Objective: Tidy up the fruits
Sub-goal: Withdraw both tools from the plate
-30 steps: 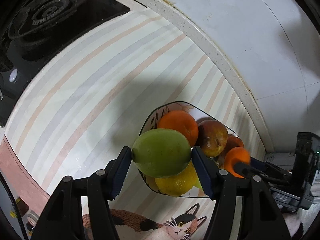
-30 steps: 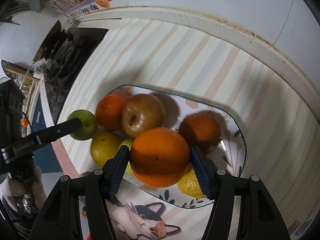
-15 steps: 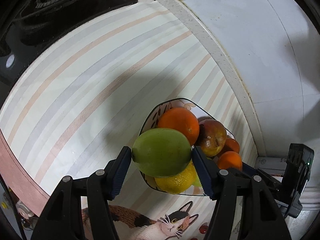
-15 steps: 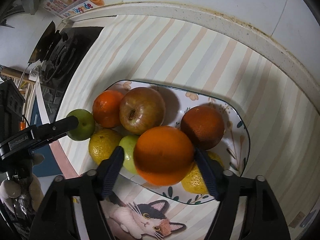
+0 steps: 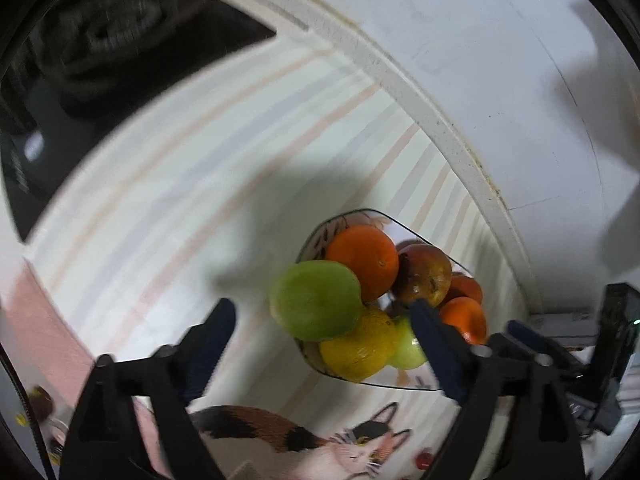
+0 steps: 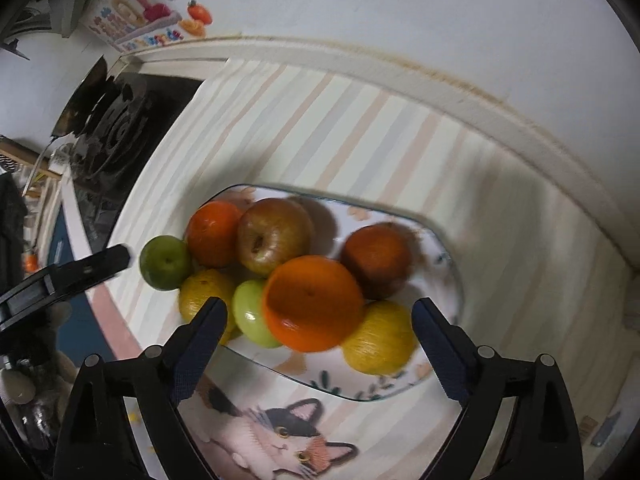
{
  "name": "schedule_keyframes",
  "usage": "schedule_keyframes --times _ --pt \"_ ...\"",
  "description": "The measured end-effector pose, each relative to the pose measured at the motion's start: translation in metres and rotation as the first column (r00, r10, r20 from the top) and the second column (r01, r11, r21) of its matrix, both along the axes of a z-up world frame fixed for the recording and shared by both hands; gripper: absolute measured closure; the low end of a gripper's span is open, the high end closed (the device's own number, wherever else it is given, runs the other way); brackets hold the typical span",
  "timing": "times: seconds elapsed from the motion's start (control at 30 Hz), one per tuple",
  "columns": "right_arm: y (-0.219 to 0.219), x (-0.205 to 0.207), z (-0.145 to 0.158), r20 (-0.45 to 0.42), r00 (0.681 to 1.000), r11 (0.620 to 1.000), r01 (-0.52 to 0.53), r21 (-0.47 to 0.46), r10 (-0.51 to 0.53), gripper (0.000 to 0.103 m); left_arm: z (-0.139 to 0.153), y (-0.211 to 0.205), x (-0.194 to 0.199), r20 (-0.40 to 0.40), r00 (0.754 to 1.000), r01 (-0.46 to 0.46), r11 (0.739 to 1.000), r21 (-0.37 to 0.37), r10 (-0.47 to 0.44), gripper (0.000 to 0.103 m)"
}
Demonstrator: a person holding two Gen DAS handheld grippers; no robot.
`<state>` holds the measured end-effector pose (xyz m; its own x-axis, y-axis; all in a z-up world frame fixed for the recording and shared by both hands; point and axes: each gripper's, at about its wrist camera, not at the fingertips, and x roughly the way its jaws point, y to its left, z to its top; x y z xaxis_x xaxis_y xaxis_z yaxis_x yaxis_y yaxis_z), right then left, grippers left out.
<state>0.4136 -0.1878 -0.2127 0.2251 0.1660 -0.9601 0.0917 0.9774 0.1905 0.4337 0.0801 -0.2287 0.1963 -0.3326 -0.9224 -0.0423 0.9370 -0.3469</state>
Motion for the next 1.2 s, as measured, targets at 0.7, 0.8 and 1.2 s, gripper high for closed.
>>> schedule_keyframes --times 0.7,0.8,1.2 --pt "-0.011 -0.142 0.089 0.18 0.984 0.992 0.012 -0.127 0.011 0.007 0.114 -0.064 -0.141 0.27 0.959 -0.009 0.939 0.343 -0.089 0.009" --pt "-0.013 -0.159 0.109 0.216 0.976 0.993 0.007 -0.122 0.02 0.007 0.129 -0.071 -0.16 0.294 0.952 -0.017 0.94 0.342 -0.09 0.009" --pt "-0.023 -0.215 0.173 0.326 0.945 0.995 0.006 -0.103 0.029 0.007 0.177 -0.093 -0.214 0.375 0.92 -0.02 0.942 0.336 -0.114 0.009"
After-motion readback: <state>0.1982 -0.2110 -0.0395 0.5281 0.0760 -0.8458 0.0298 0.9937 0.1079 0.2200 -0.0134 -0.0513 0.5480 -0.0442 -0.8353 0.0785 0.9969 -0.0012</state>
